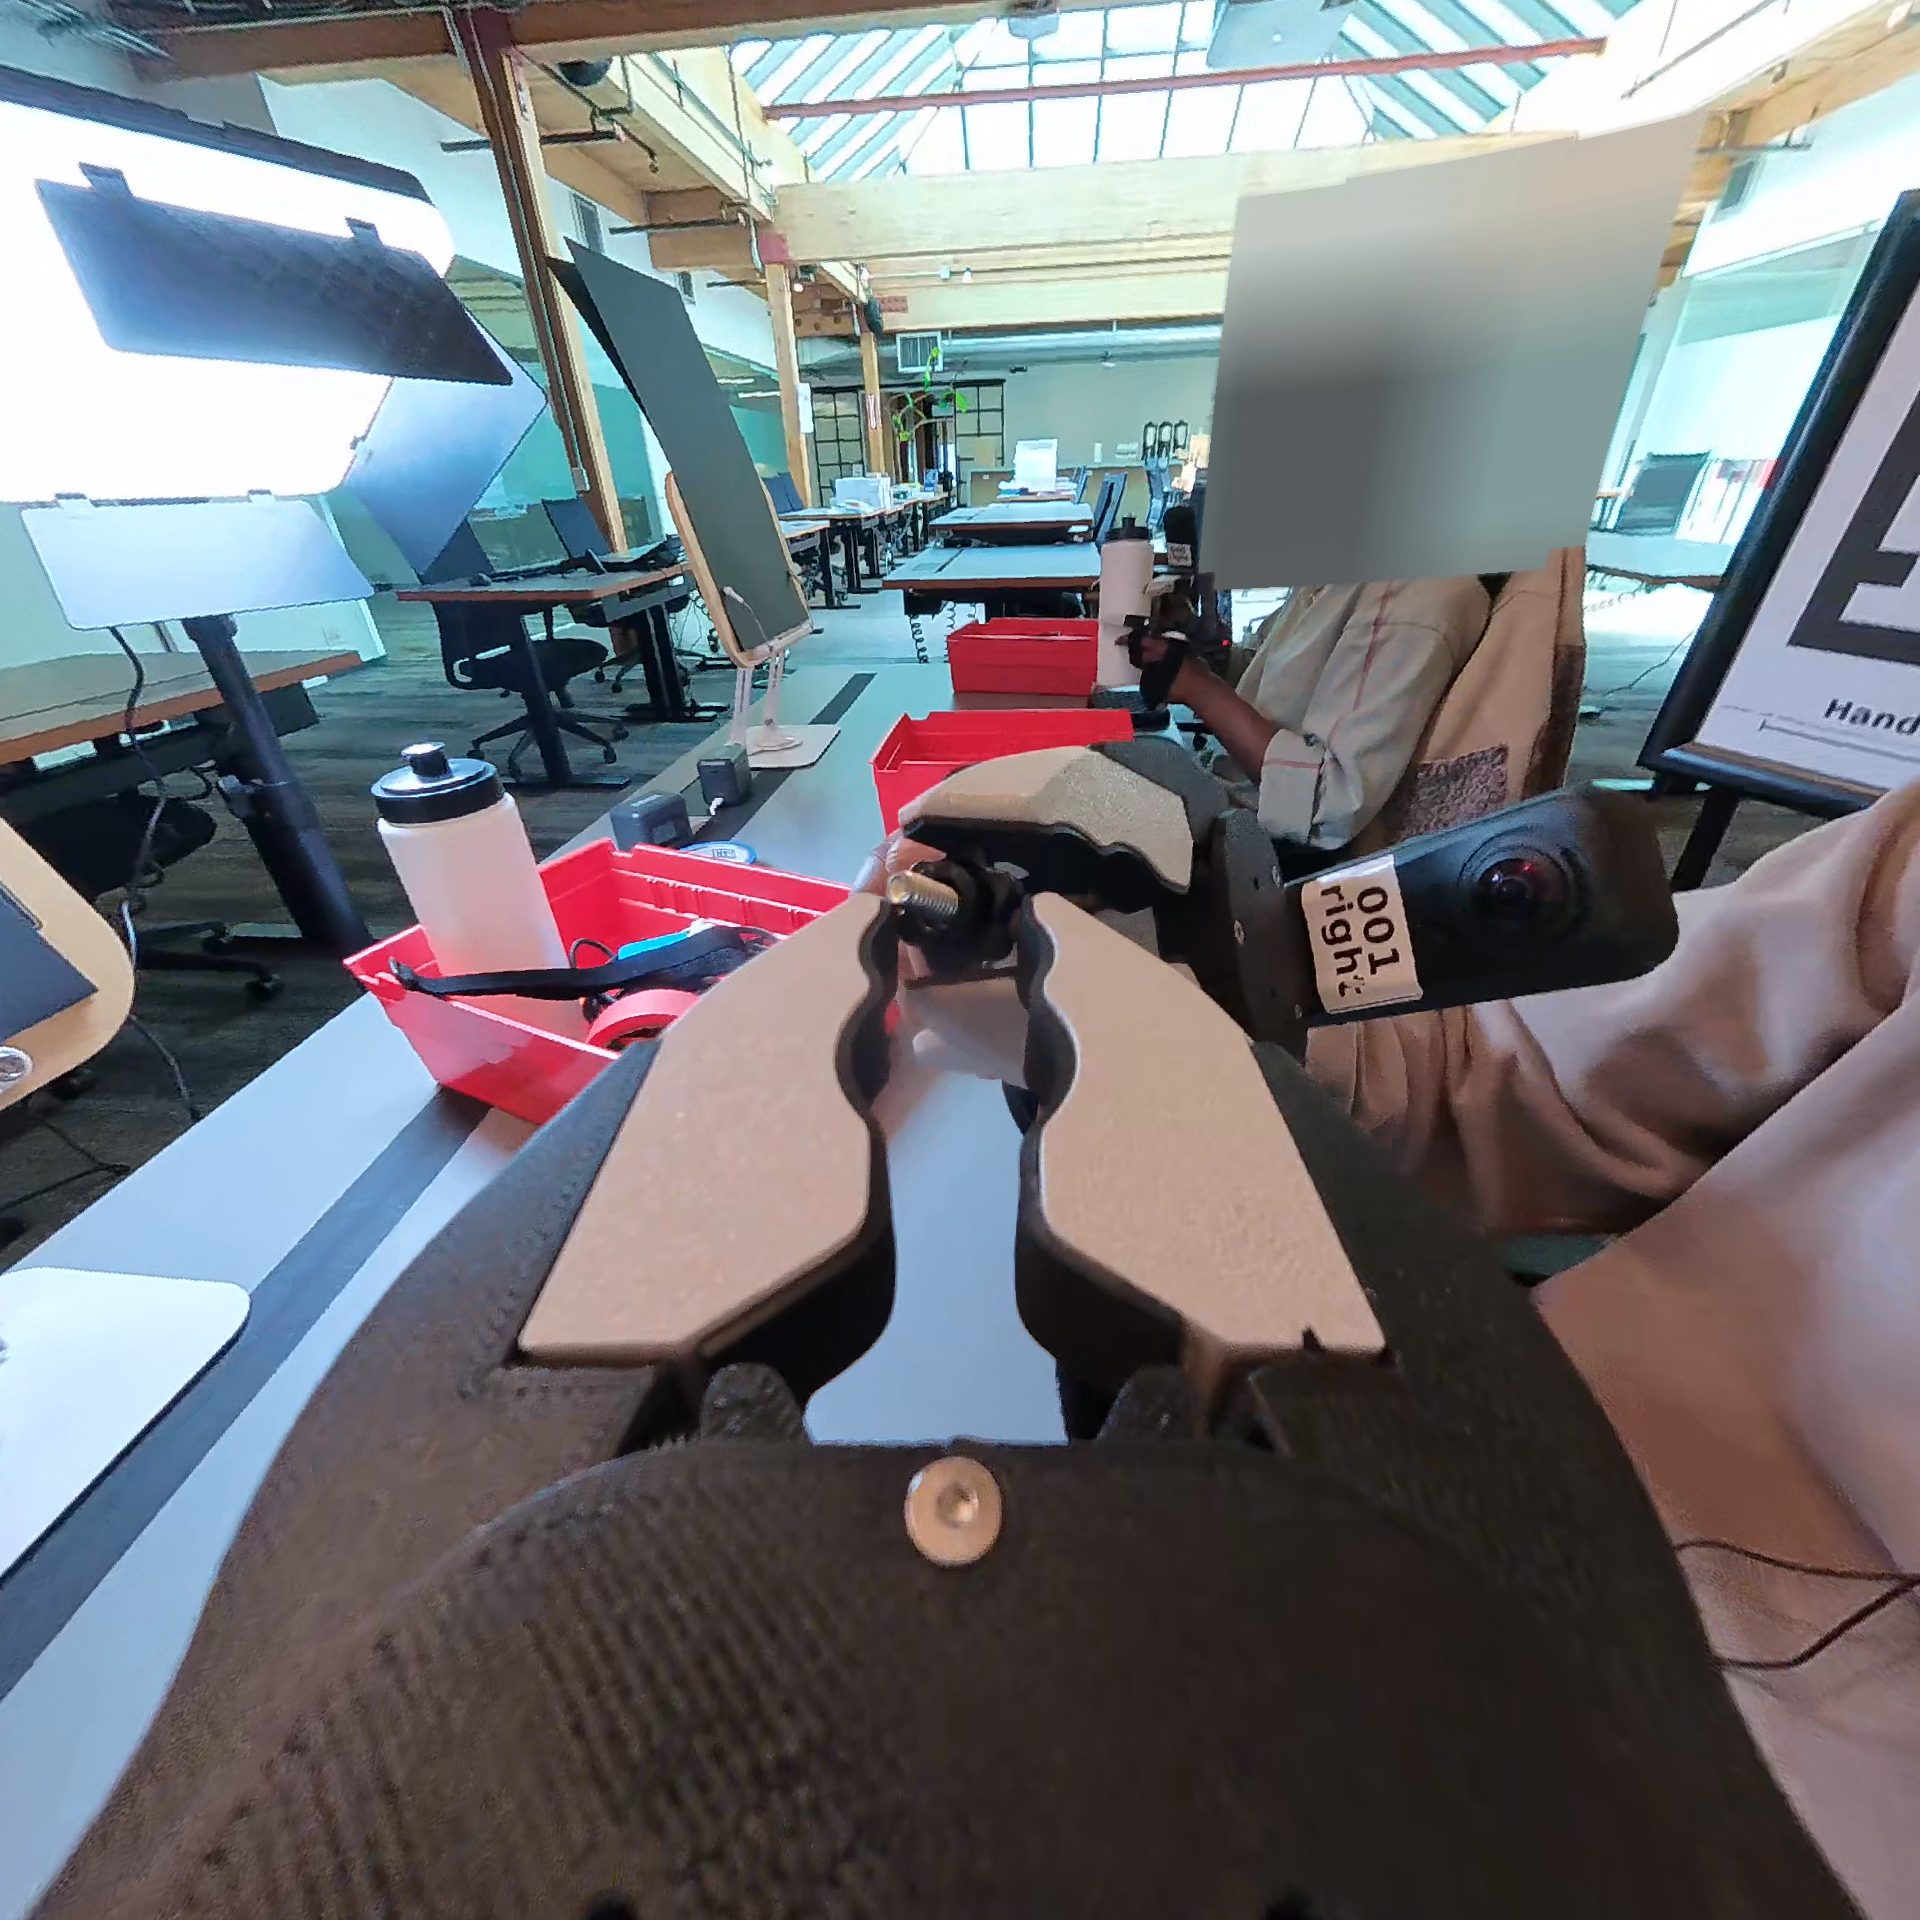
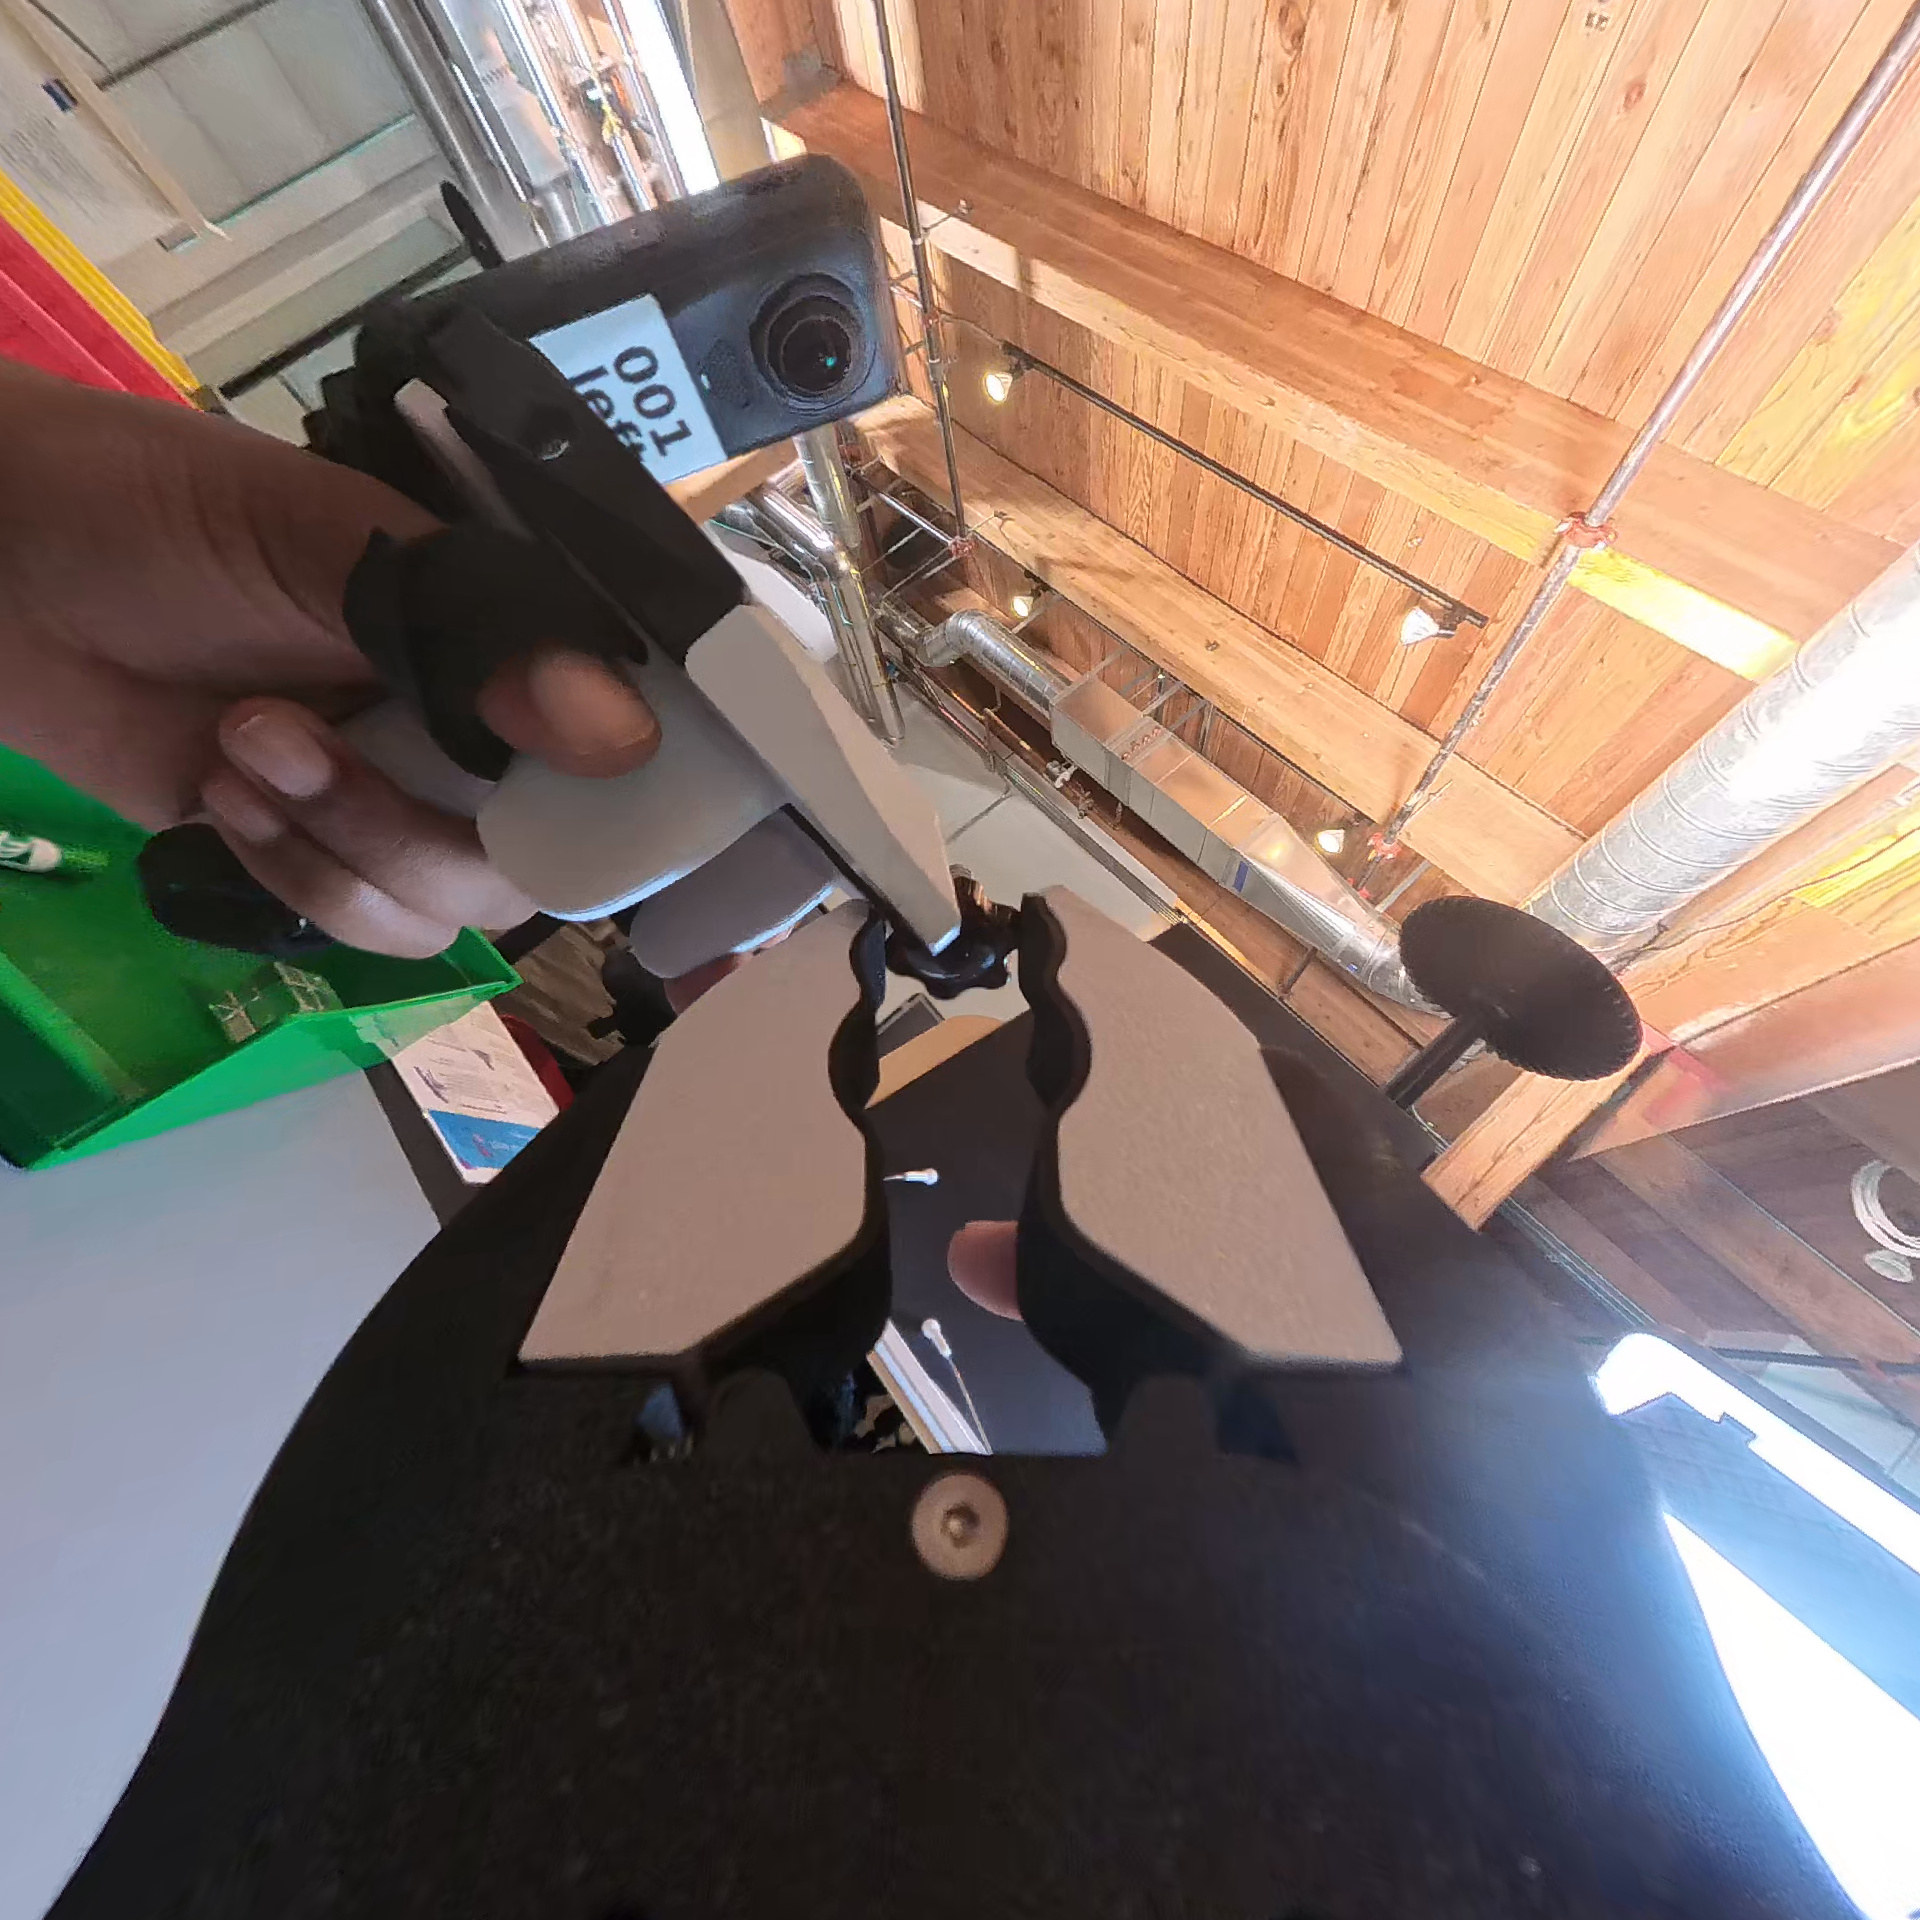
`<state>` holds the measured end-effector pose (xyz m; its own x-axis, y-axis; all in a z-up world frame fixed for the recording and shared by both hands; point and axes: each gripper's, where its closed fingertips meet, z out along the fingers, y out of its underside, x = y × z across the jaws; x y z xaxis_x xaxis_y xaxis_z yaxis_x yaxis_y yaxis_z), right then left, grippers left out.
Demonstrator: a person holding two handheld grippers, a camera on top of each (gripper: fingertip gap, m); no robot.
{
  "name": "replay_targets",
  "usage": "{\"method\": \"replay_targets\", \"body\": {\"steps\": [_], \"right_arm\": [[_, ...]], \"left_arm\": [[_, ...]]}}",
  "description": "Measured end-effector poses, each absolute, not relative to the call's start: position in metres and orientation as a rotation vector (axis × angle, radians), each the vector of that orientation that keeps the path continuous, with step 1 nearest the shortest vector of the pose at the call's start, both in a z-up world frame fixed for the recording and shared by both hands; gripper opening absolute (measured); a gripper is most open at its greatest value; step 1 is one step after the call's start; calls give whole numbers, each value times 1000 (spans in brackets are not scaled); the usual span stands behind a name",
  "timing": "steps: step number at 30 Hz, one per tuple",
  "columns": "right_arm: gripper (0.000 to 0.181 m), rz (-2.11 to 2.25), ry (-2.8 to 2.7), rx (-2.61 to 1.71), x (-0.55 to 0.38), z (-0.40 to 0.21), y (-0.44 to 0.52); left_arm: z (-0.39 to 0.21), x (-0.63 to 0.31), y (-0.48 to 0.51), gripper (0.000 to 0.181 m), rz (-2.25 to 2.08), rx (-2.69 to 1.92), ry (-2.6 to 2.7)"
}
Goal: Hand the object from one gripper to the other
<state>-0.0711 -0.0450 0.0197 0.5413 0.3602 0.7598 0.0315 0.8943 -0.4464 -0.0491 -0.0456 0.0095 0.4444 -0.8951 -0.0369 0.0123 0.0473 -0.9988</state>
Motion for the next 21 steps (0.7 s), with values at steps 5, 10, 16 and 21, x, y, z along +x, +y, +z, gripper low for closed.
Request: {"method": "replay_targets", "body": {"steps": [5,10,16,21], "right_arm": [[27,423,-1269,-466,-78,-2,-53],[30,594,-1536,-547,-73,-27,-61],[12,572,-1602,-527,-82,-42,-72],[11,521,-1452,-529,-81,-22,-61]], "left_arm": [[-2,-63,-56,19,-826,-1423,1011],[-33,-79,-66,19,-790,-1557,1199],[-50,-71,-69,19,-777,-1585,1295],[-31,-73,-61,18,-792,-1512,1175]]}}
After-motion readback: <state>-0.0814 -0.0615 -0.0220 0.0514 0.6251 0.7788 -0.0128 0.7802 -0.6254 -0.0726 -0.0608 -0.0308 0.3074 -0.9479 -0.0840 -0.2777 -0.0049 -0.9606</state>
